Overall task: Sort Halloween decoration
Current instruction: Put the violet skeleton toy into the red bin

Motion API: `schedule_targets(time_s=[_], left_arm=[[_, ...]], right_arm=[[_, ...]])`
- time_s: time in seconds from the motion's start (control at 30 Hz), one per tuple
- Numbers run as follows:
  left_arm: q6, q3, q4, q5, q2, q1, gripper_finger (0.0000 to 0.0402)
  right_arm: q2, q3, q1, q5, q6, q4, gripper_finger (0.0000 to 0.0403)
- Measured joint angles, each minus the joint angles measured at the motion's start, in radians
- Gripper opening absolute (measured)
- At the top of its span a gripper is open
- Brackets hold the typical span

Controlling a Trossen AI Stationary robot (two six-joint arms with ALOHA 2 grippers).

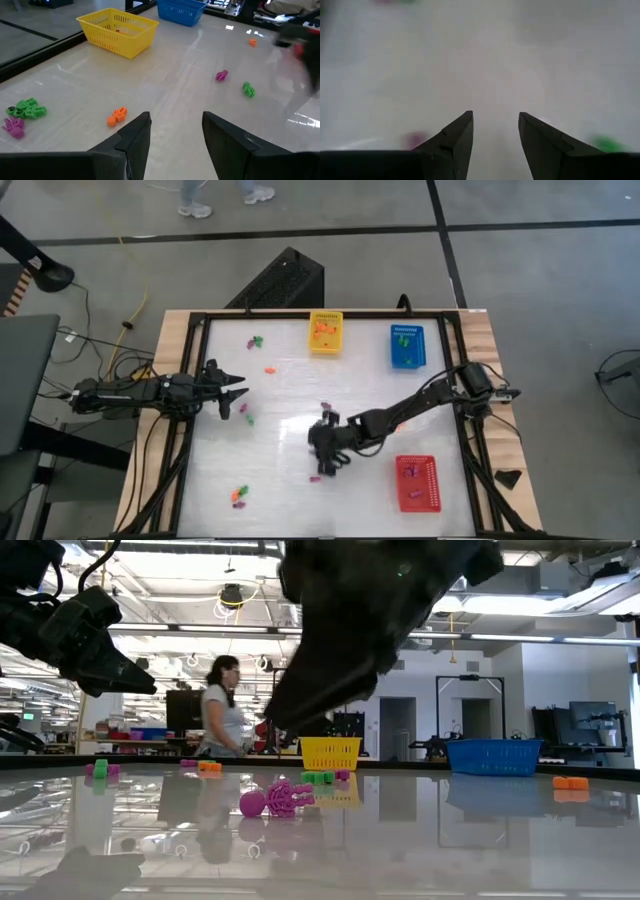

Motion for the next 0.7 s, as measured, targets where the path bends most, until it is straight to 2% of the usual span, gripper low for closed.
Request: schedule_targets(time_s=[0.07, 0.27, 0.5, 0.7], left_arm=[[0.000, 0.000, 0.000, 0.000, 0.000, 0.000, 0.0169], [0.000, 0.000, 0.000, 0.000, 0.000, 0.000, 0.0169], [0.000, 0.000, 0.000, 0.000, 0.000, 0.000, 0.0169], [0.000, 0.000, 0.000, 0.001, 0.000, 0.000, 0.0169]], right_arm=[[0.000, 0.000, 0.026, -0.067, -0.006, 0.033, 0.0187], [0.000, 0.000, 0.120, -0.075, -0.042, 0.055, 0.0187], [0.046, 0.001, 0.164, 0.033, -0.065, 0.086, 0.0187], [0.142, 0.000, 0.154, 0.036, -0.062, 0.141, 0.0187]])
